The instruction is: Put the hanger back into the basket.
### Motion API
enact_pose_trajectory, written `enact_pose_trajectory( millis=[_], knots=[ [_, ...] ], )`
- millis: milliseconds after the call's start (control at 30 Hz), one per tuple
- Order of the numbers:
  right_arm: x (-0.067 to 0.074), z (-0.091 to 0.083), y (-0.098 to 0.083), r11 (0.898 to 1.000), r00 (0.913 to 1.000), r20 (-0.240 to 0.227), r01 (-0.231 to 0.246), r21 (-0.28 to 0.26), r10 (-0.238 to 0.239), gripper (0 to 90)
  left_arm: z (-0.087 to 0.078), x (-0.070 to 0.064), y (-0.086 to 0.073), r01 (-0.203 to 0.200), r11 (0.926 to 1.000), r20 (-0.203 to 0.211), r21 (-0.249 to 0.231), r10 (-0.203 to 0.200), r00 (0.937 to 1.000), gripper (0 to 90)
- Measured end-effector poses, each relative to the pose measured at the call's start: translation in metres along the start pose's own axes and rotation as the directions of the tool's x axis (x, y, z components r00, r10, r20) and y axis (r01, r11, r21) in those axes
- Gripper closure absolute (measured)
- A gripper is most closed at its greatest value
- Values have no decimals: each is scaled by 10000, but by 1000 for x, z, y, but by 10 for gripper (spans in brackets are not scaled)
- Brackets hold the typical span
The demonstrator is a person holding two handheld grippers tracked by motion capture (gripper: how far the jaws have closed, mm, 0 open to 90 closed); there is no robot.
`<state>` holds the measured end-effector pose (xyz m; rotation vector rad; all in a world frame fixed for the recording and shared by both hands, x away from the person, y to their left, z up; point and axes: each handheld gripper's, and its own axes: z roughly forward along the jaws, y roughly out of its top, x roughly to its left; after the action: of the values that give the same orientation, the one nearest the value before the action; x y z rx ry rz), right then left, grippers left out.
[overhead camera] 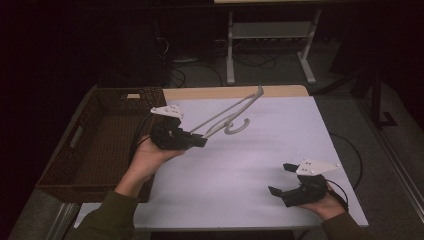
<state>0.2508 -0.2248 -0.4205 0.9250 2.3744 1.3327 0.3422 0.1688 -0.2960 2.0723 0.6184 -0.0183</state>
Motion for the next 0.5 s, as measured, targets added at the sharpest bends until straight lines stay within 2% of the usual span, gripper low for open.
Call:
enact_pose_trajectory(
  millis=[167, 500],
  knots=[
    [0, -1, 0, 10000, 10000, 21, -9, -96, 9, 67, -19, 2, 9, 103, 9997, -112, -220, -106, 9999, 822],
    [0, -1, 1, 9999, 10000, 3, -68, -123, 69, 67, -66, 9, 20, 41, 9982, -782, -601, -88, 9969, 822]
  ],
)
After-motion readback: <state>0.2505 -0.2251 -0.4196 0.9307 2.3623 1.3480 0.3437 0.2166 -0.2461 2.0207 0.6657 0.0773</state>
